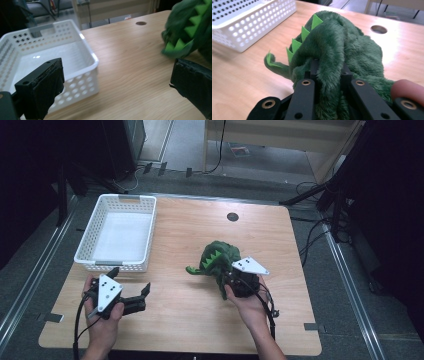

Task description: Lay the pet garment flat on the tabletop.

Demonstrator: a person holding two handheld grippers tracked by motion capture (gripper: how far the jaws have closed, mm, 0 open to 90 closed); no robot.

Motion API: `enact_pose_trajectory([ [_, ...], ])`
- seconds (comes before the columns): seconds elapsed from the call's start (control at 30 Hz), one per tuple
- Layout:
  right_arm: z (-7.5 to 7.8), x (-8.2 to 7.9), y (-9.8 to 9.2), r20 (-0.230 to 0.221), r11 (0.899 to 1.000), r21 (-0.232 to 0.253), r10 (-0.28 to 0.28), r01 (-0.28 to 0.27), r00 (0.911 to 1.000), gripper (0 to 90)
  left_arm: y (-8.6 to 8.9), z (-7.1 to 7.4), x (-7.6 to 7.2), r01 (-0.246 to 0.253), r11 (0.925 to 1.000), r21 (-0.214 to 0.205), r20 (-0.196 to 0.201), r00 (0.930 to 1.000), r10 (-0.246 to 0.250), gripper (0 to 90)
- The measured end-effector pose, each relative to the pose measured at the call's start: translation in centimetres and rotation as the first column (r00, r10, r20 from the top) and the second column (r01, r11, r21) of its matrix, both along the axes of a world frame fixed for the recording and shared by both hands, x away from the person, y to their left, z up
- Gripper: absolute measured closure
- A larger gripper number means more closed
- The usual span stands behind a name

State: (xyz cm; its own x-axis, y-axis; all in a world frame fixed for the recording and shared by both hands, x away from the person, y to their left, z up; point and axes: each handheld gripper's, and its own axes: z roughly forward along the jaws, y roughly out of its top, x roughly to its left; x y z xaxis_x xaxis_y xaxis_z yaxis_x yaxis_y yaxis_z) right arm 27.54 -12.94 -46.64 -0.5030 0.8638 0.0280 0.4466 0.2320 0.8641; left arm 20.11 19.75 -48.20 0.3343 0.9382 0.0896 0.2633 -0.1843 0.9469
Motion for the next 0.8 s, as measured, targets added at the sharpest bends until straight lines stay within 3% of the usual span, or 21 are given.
enact_pose_trajectory([
  [0.23,-1.6,-1.4,1.7,-0.079,0.999,0.006,0.036,-0.036,0.9962,77.2,-4.6,1.6,1.9,0.078,0.9966,-0.025,0.030,0.9966,-0.077,0.0],
  [0.33,-1.9,-1.1,2.1,-0.122,0.995,0.031,0.099,-0.096,0.9876,55.6,-5.6,2.3,2.7,0.093,0.9945,-0.048,0.038,0.9951,-0.091,0.0],
  [0.37,-1.9,-1.1,2.1,-0.122,0.995,0.031,0.099,-0.096,0.9876,55.6,-5.6,2.3,2.7,0.093,0.9945,-0.048,0.038,0.9951,-0.091,0.0],
  [0.4,-1.6,-1.3,2.2,-0.095,0.995,0.036,0.101,-0.098,0.9903,36.2,-5.7,2.5,2.9,0.096,0.9941,-0.052,0.040,0.9948,-0.094,0.0],
  [0.43,-1.2,-1.4,2.1,-0.075,0.996,0.022,0.089,-0.087,0.9932,31.9,-5.9,2.7,3.1,0.102,0.9930,-0.061,0.046,0.9940,-0.099,0.0],
  [0.53,0.1,-1.7,1.2,-0.042,0.993,0.048,0.114,-0.112,0.9926,28.9,-5.9,2.6,3.2,0.108,0.9917,-0.071,0.039,0.9937,-0.105,0.0],
  [0.63,1.0,-1.7,-0.4,-0.010,0.994,0.068,0.089,-0.088,0.9960,28.5,-6.0,1.7,3.5,0.129,0.9878,-0.088,-0.007,0.9915,-0.130,0.0],
  [0.8,-0.1,-0.3,-3.4,-0.030,0.998,0.056,-0.004,0.006,0.9995,26.1,-6.3,0.8,3.1,0.154,0.9860,-0.064,-0.018,0.9878,-0.155,0.0],
])
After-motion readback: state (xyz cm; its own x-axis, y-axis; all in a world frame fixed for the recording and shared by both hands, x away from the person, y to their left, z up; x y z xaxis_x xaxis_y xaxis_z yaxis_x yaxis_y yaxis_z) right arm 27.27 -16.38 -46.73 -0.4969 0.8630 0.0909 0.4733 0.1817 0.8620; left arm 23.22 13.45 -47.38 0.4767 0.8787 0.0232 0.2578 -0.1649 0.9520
